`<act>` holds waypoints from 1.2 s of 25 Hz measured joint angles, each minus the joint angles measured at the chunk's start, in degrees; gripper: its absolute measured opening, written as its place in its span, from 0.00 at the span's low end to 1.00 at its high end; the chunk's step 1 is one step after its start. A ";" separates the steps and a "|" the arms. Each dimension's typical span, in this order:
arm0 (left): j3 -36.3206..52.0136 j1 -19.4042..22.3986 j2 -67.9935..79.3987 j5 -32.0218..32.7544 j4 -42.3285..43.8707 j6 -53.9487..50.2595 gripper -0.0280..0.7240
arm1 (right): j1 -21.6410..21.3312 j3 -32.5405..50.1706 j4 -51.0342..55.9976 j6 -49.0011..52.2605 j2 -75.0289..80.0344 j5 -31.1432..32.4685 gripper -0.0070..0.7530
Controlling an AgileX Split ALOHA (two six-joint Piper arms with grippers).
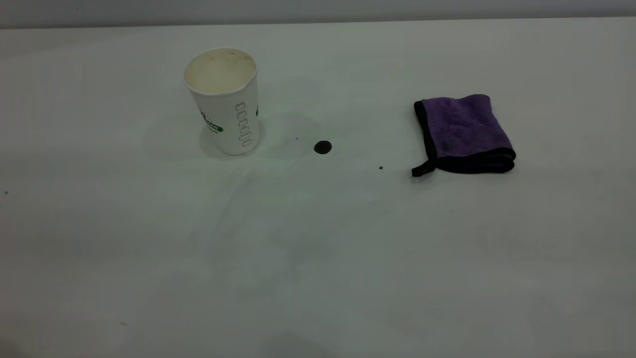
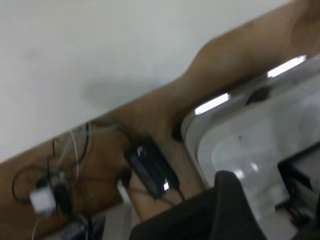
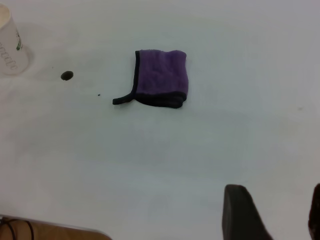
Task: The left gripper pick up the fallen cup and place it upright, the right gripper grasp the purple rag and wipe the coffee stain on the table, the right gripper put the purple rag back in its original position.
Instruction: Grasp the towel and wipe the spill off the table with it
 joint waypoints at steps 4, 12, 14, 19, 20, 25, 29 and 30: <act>0.01 -0.03 -7.68 0.03 -0.05 -0.07 0.66 | 0.00 0.00 0.00 0.00 0.00 0.00 0.49; 0.01 1.81 -21.46 0.65 -0.05 -1.10 0.66 | 0.00 0.00 0.00 0.00 0.00 0.00 0.49; 0.01 5.08 -24.07 0.76 -0.05 -1.10 0.66 | 0.00 0.00 0.00 0.00 0.00 0.00 0.49; 0.01 11.99 -29.08 1.02 -0.05 -1.17 0.66 | 0.00 0.00 0.00 0.00 0.00 0.00 0.49; 0.01 12.85 -30.41 1.04 -0.05 -1.17 0.66 | 0.00 0.00 0.00 0.00 0.00 0.00 0.49; 0.01 14.30 -36.52 1.51 -0.05 -1.17 0.66 | 0.00 0.00 0.00 0.00 0.00 0.00 0.49; 0.01 14.30 -37.75 1.87 -0.05 -1.17 0.66 | 0.00 0.00 0.00 0.00 0.00 0.00 0.49; 0.01 14.30 -37.75 1.87 -0.05 -1.17 0.66 | 0.00 0.00 0.04 0.00 0.00 0.00 0.49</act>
